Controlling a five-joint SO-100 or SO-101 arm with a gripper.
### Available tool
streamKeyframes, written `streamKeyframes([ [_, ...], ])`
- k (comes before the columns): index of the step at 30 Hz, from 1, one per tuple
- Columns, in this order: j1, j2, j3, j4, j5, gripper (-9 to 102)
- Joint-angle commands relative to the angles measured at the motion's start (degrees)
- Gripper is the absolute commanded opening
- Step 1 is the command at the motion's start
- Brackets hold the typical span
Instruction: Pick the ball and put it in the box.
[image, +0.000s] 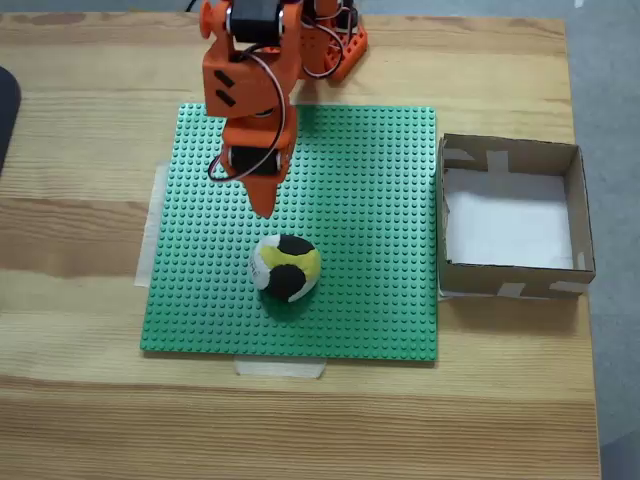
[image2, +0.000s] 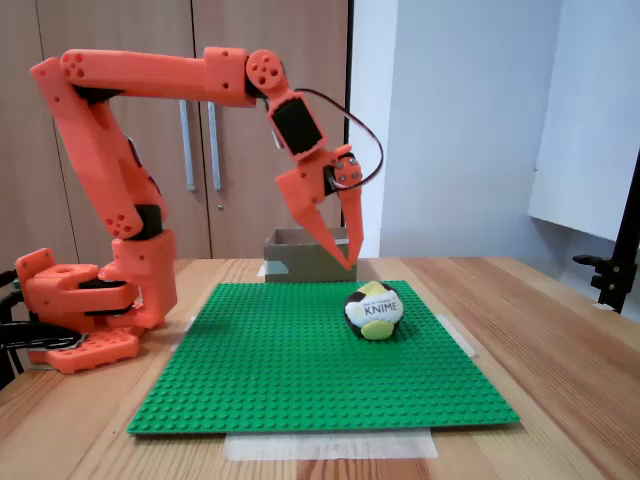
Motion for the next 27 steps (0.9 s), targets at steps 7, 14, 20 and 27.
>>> streamKeyframes([
  [7,0.53,-6.77,-11.78,5.01,-0.97,-1],
  [14,-0.26,-12.66,-17.93,9.58,-2.90,-1],
  [20,-0.44,-18.11,-24.43,12.22,-1.76,-1],
  [27,-1.23,-21.01,-28.74,13.36,-0.44,4],
])
